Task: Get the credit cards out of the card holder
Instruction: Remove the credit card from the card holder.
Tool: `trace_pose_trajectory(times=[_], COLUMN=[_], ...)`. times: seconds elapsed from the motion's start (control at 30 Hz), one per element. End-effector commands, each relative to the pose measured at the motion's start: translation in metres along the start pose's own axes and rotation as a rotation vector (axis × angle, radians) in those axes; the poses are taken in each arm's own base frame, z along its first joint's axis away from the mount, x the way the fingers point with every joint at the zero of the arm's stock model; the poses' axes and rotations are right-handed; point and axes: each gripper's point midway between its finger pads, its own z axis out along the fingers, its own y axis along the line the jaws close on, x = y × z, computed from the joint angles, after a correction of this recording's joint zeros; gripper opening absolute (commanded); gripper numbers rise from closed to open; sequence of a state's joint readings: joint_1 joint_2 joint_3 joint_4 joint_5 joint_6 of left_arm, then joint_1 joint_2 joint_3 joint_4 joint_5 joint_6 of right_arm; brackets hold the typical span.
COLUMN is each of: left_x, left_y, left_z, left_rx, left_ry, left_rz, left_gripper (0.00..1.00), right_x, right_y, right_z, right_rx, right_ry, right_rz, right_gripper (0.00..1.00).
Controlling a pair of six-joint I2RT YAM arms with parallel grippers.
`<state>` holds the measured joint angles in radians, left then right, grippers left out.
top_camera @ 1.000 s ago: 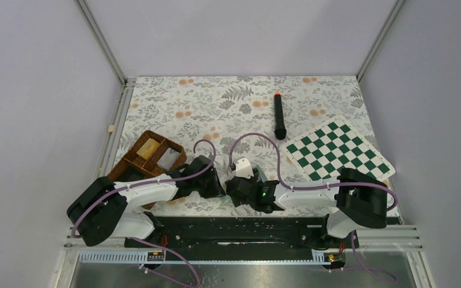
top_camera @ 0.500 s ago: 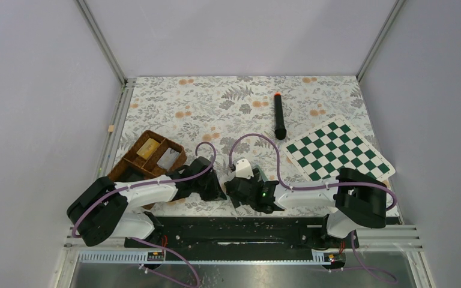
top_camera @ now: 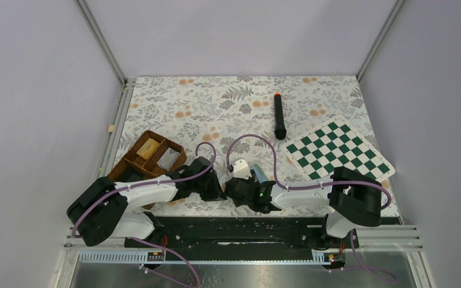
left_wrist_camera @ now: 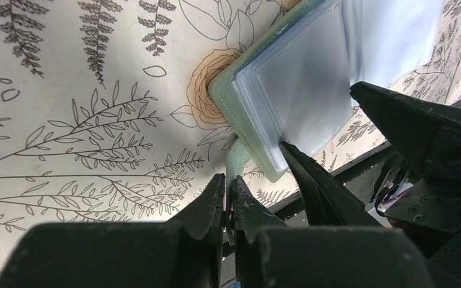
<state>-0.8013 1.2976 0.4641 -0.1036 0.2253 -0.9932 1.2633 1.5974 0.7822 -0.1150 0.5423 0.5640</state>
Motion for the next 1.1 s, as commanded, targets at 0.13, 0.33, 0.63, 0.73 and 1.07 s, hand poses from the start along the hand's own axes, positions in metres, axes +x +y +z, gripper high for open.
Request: trace_pose_trajectory(times=[0.13,0.33,0.63,0.73,1.07], left_x=[-0.003,-0.001,0.000,-0.001,-0.001], left_y=[-0.003,-0.002,0.001,0.003,0.006], left_z=[-0.003,-0.002,-0.002,-0.003,-0.003], left_rx=[0.004,0.003,-0.006,-0.018,-0.030], left_ry=[-0.011,-0.002,-0.003,-0.007,-0.008], left_rz=[0.022,0.022,0.022,0.025,0.027], left_gripper=[0.00,0.00,0.00,0.00,0.00], right_x=[-0.020,-0.024,-0.030,-0.031,-0.026], right_y=[-0.013,-0.023,-0.039,-0.043,-0.062], right_z=[-0.013,-0.018,-0.025,-0.028,-0.028], right_rx=[0.044,0.069,0.128,0.113,0.071], right_ry=[-0.070,-0.096,-0.131,-0.139,-0.124], right_rz=[0.015,0.015,0.018,0.049,0.147], right_gripper=[0.67,0.68,0.69,0.69,0.61])
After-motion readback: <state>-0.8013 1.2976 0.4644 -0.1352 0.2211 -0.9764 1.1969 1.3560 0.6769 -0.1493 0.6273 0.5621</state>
